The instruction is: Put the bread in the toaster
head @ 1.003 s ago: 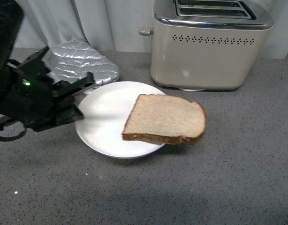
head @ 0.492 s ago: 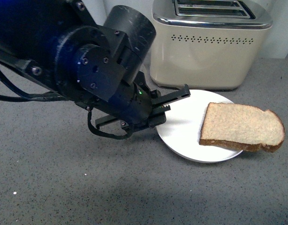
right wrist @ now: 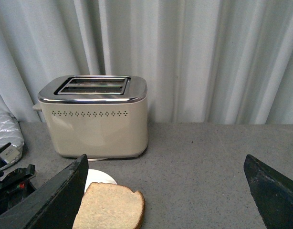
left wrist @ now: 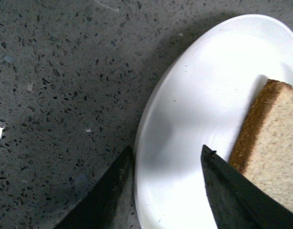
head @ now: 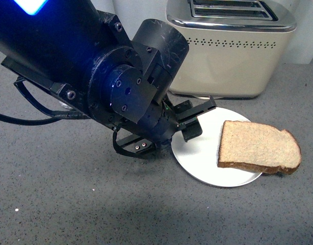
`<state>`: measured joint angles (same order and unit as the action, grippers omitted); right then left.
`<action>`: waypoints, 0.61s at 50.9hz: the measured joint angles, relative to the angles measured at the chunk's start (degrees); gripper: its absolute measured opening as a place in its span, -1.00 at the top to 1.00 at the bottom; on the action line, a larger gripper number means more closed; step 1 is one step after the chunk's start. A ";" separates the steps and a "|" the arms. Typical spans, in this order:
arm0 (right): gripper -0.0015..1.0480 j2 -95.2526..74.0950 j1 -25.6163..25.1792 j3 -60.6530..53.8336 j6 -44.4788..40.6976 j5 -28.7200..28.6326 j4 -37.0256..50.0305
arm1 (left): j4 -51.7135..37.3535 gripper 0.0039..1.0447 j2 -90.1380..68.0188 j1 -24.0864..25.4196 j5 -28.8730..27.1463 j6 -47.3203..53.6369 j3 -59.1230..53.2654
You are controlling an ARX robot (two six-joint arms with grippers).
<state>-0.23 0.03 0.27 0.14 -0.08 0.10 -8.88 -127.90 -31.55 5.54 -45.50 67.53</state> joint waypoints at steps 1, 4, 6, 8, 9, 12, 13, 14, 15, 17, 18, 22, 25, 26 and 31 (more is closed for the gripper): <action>-0.81 0.00 0.00 0.00 0.00 0.00 0.00 | -0.55 0.08 0.55 -0.02 -0.50 -0.13 -0.55; -0.81 0.00 0.00 0.00 0.00 0.00 0.00 | -2.40 -0.12 2.84 0.02 -3.21 -0.24 -2.62; -0.81 0.00 0.00 0.00 0.00 0.00 0.00 | -4.31 -0.30 5.64 0.35 -7.74 0.55 -4.92; -0.81 0.00 0.00 0.00 0.00 0.02 0.00 | -7.10 -0.43 8.33 0.72 -12.17 1.84 -7.28; -0.81 0.00 0.00 0.00 0.00 0.00 0.00 | -8.70 -0.50 9.79 0.94 -14.49 2.64 -8.55; -0.81 0.00 0.00 0.00 0.00 0.00 0.00 | -12.74 -0.68 13.70 1.57 -19.74 5.20 -11.85; -0.81 0.00 0.00 0.00 0.00 0.00 0.00 | -13.64 -0.71 14.49 1.75 -20.70 5.81 -12.55; -0.81 0.00 0.00 0.00 0.00 0.00 0.00 | -15.54 -0.78 16.11 2.10 -22.40 7.28 -14.03; -0.81 0.00 0.00 0.00 0.00 0.00 0.00 | -16.48 -0.82 16.94 2.25 -23.08 7.52 -14.78; -0.81 0.00 0.00 0.00 0.00 0.00 0.00 | -18.97 -0.91 19.39 2.82 -24.61 8.92 -17.09; -0.81 0.00 0.00 0.00 0.00 0.00 0.00 | -20.37 -0.91 21.07 3.19 -25.22 9.53 -18.71; -0.81 0.00 0.00 0.00 0.00 0.00 0.00 | -23.74 -0.86 25.81 4.33 -26.86 11.72 -23.47; -0.81 0.00 0.00 0.00 0.00 0.00 0.00 | -26.03 -0.88 29.51 5.18 -27.50 13.18 -27.43; -0.81 0.00 0.00 0.00 0.00 0.00 0.00 | -26.73 -0.88 30.91 5.44 -27.63 13.68 -28.94; -0.81 0.00 0.00 0.00 0.00 0.00 0.00 | -28.15 -0.88 37.33 6.64 -28.17 15.87 -35.26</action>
<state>-0.23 0.03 0.27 0.14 -0.08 0.10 -37.04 -90.56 -24.91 -22.63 -29.63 32.27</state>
